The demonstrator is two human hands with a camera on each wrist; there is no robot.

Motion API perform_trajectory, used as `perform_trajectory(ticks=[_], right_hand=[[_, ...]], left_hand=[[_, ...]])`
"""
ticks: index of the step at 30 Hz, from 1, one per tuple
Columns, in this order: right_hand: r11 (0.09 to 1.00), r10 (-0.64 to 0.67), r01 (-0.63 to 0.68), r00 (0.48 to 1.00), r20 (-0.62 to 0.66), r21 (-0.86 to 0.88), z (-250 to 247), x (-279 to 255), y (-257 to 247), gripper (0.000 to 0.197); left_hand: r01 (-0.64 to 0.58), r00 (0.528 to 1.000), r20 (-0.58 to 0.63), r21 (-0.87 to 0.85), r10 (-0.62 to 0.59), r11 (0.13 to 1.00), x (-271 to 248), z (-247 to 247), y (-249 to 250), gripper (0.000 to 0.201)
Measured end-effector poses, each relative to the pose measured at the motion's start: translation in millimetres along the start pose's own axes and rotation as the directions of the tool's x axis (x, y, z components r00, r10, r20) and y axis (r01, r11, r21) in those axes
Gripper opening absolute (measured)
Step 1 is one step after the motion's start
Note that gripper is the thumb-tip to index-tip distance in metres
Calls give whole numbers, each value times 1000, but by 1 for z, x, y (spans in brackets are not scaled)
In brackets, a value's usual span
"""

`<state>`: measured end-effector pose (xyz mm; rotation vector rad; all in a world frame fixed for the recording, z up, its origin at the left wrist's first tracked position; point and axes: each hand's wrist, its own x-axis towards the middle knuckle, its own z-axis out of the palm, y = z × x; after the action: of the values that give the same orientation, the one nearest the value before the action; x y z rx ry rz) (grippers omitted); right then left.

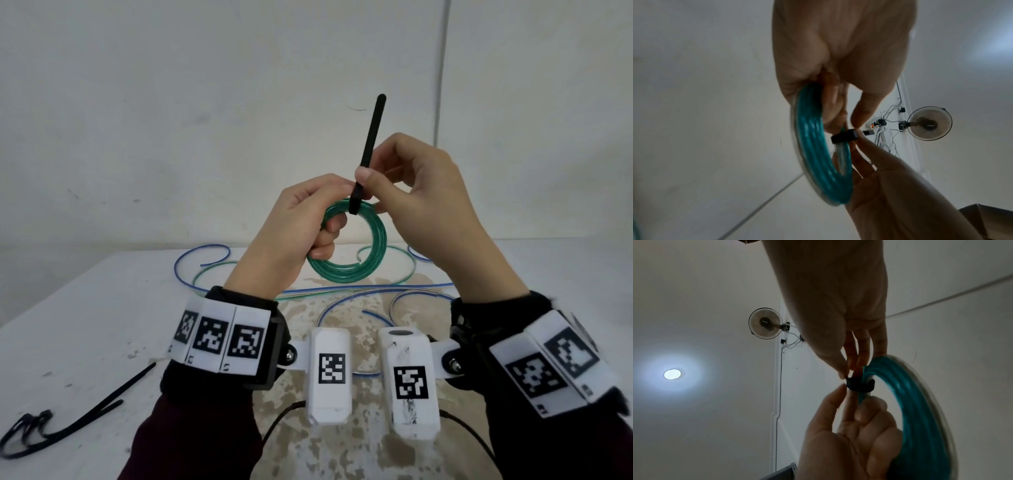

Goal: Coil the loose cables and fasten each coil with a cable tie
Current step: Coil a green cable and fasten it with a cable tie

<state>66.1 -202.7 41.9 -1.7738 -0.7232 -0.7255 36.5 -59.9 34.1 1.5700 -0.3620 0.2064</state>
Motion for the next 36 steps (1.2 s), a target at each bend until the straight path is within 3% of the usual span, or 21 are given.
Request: perform_trajectory(ticks=[5, 9, 12, 27, 36], right_hand=[[989, 95, -103, 992, 81, 106, -6, 0, -1, 9], [924, 264, -329, 918, 297, 197, -15, -1, 0, 13], [876, 289, -391, 894, 342, 283, -17, -3, 1, 14], [889, 311, -398, 888, 337, 226, -11, -4, -5, 10], [918, 305, -365, 899, 314, 155, -7, -4, -1, 16]], left_hand=[[-68, 997, -22, 24, 69, 997, -1, 2, -4, 12], [-94, 995, -18, -12, 94, 995, 0, 0, -3, 15], [-104, 994, -17, -25, 103, 994, 0, -1, -3, 17], [-91, 995, 31, -7, 91, 996, 0, -5, -5, 18], [-132, 991, -26, 56, 133, 990, 4, -6, -10, 17]])
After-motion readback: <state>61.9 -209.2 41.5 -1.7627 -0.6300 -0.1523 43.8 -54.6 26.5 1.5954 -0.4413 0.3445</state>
